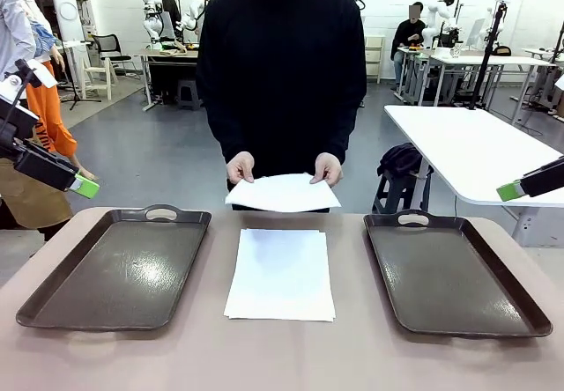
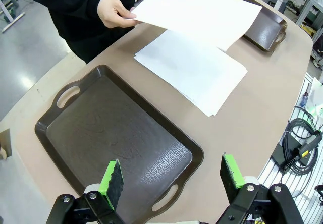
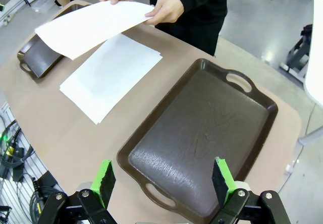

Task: Sort the A4 documents.
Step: Receive the A4 Paper.

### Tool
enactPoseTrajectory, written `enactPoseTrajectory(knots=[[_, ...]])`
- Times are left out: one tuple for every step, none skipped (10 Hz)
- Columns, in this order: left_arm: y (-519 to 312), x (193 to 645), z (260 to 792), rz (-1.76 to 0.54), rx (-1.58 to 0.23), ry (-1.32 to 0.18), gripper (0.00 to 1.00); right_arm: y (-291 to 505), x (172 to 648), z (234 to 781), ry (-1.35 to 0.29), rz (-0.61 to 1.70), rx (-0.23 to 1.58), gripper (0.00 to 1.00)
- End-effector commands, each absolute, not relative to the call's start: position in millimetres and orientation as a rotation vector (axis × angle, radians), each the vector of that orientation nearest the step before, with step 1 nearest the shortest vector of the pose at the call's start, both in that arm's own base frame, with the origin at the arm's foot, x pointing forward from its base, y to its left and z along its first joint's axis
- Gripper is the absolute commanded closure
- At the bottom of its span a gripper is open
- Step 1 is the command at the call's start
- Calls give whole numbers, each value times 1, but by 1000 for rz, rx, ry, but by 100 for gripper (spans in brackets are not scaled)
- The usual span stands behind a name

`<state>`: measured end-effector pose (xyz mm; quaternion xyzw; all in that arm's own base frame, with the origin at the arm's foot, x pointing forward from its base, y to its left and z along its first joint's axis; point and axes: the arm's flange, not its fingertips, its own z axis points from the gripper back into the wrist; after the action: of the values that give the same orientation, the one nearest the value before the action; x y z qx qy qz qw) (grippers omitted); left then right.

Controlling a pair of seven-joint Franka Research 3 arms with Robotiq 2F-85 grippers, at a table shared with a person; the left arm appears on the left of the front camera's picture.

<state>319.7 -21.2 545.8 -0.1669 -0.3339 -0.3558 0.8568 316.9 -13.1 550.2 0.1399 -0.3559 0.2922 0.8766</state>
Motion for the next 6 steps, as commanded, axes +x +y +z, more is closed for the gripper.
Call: enactPoseTrajectory(knots=[[-22,320,546,-753,-356,-704,0,-13,317,550,-741,603,292,0],[-22,320,546,-753,-356,-704,0,-13,317,550,-741,603,292,0],[-22,320,546,-753,-356,-704,0,-13,317,550,-741,603,292,0],[-22,320,546,-753,-356,-704,0,-13,317,550,-741,603,292,0],[-22,320,546,-753,-356,-704,0,-13,317,550,-741,603,292,0],[-22,320,546,-753,-356,-704,0,-13,317,550,-741,603,292,0]])
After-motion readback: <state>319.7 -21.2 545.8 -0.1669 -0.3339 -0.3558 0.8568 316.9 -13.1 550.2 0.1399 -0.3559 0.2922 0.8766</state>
